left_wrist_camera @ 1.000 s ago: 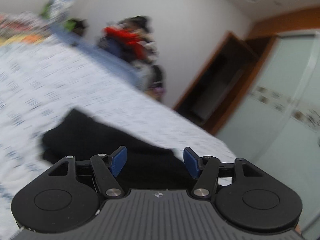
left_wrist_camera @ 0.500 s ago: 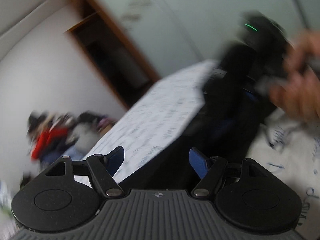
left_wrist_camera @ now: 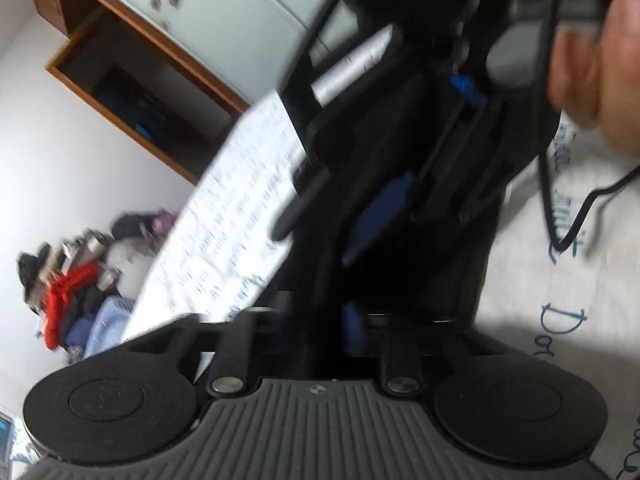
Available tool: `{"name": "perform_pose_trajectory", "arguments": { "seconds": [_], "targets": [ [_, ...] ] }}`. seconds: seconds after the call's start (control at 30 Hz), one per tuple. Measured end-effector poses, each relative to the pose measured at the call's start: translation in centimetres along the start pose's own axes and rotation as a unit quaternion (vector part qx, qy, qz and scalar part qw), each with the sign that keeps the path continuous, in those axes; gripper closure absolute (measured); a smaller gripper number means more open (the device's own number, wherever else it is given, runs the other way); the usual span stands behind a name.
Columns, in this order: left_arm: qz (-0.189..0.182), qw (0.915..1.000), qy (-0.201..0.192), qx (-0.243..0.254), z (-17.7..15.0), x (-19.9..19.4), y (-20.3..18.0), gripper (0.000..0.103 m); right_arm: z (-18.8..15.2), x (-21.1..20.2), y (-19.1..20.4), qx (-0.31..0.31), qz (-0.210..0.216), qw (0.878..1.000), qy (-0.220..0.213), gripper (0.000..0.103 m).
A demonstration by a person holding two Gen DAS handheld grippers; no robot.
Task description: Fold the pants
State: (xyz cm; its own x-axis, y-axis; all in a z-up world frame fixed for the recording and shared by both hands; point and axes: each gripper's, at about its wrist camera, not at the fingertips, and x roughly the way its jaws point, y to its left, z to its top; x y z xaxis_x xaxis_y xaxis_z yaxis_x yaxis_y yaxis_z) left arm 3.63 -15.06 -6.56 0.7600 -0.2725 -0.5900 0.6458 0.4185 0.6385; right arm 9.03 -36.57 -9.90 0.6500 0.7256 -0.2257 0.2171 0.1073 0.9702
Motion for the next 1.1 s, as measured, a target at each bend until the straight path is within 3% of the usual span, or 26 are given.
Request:
{"name": "perform_pose_trajectory", "arguments": {
  "seconds": [0.13, 0.23, 0.37, 0.43, 0.5, 0.6, 0.77, 0.9, 0.93, 0.97, 1.1],
  "targets": [
    [0.024, 0.9997, -0.009, -0.007, -0.4, 0.5, 0.6, 0.093, 0.0, -0.1, -0.2, 0.012, -0.018, 1.000, 0.004, 0.071],
    [0.031, 0.9989, -0.028, -0.024, -0.4, -0.1, 1.6, 0.094, 0.1, -0.1, -1.3, 0.044, -0.039, 0.998, -0.001, 0.028],
    [0.036, 0.9981, -0.046, -0.021, -0.6, -0.8, 2.3, 0.094, 0.9, -1.1, -2.2, 0.090, 0.044, 0.994, -0.049, 0.027],
    [0.035, 0.9976, -0.053, -0.028, -0.7, -1.2, 2.8, 0.094, 2.1, -2.1, -2.1, 0.087, 0.062, 0.991, -0.085, 0.027],
    [0.031, 0.9973, -0.054, -0.040, -0.7, -1.3, 3.2, 0.094, 3.5, -2.8, -2.8, 0.113, 0.082, 0.986, -0.093, 0.027],
    [0.027, 0.9977, -0.042, -0.045, -0.4, -2.1, 2.0, 0.094, 5.4, -4.9, -4.1, 0.154, 0.150, 0.969, -0.122, 0.027],
    [0.009, 0.9979, -0.043, -0.048, 0.0, -2.0, 1.4, 0.094, 7.4, -11.7, -4.5, 0.143, 0.213, 0.944, -0.208, 0.027],
    [0.002, 0.9982, -0.037, -0.047, -0.4, -1.7, 1.0, 0.094, 7.3, -16.1, -4.8, 0.119, 0.238, 0.924, -0.275, 0.024],
    [0.001, 0.9983, -0.035, -0.047, -0.4, -1.5, 1.1, 0.094, 7.2, -16.8, -5.0, 0.118, 0.236, 0.920, -0.289, 0.017],
    [-0.001, 0.9983, -0.034, -0.048, -0.5, -1.5, 1.0, 0.094, 7.1, -17.2, -5.2, 0.120, 0.225, 0.921, -0.296, 0.012],
    [-0.004, 0.9985, -0.031, -0.044, -0.6, -2.0, 0.6, 0.094, 6.5, -16.8, -6.4, 0.137, 0.186, 0.930, -0.284, 0.012]
  ]
}}
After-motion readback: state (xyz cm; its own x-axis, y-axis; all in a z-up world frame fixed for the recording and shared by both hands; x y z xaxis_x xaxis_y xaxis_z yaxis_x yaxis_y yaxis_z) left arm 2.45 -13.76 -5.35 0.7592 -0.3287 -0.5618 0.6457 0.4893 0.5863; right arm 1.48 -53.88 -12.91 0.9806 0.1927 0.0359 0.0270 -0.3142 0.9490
